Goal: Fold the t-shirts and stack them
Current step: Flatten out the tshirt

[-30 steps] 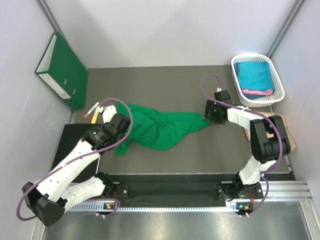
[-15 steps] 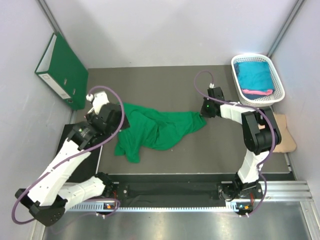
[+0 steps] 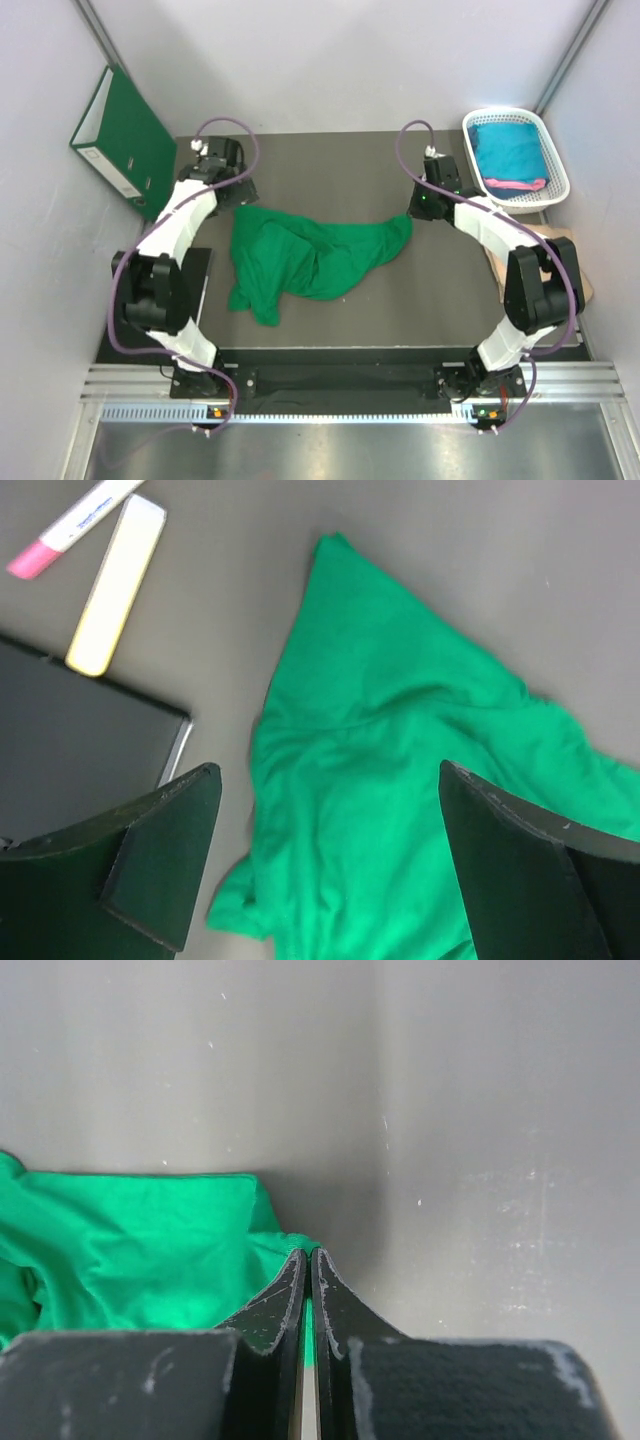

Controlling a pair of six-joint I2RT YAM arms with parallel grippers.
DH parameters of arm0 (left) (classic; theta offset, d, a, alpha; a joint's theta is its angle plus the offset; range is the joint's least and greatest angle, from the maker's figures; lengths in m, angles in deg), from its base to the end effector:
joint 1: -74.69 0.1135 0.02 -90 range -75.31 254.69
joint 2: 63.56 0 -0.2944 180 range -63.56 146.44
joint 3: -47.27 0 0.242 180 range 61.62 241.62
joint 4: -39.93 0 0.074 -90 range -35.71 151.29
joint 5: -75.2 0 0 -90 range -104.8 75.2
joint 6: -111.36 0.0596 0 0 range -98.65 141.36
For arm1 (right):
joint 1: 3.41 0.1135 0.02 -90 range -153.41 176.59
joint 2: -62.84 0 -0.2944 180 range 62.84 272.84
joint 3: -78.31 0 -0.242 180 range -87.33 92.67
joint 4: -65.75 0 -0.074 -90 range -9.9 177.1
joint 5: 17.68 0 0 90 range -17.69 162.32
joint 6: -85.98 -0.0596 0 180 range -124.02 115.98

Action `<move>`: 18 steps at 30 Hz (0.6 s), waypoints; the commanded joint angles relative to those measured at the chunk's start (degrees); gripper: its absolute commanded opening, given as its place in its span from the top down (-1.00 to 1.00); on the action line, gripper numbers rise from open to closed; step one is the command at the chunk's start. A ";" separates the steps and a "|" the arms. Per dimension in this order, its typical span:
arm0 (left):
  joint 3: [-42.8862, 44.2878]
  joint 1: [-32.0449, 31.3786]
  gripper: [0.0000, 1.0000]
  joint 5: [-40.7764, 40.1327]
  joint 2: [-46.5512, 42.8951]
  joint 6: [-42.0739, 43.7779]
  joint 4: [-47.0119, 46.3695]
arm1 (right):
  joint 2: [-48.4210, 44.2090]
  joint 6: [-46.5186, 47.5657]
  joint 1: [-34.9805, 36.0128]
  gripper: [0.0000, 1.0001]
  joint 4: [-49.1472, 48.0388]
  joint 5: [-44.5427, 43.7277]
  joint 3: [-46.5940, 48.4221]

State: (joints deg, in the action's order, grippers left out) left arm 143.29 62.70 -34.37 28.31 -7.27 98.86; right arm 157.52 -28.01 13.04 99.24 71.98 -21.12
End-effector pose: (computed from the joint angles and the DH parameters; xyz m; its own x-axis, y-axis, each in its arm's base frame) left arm 0.3426 -0.0524 0.3189 -0.7047 -0.3119 -0.6373 -0.3770 0.9255 -0.0362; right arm 0.3538 0.1041 0.2493 -0.7606 0.1993 -0.6178 0.0327 0.9623 0.2702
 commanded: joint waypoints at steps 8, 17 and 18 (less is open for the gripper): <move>17.55 16.03 -0.69 31.61 22.54 2.95 -2.21 | -4.85 1.84 0.43 1.00 4.24 -1.86 2.43; 20.11 17.52 -0.13 33.90 30.47 1.29 -4.14 | -4.59 1.14 0.25 1.00 4.24 -1.86 1.72; 20.02 17.53 -0.13 33.64 30.64 1.11 -4.32 | -4.67 1.05 0.25 1.00 4.24 -1.86 1.72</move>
State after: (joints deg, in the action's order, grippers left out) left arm 160.65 79.58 -2.57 59.28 -5.58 95.85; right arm 155.57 -26.98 13.04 103.89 70.82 -20.13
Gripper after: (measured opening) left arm 0.568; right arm 0.009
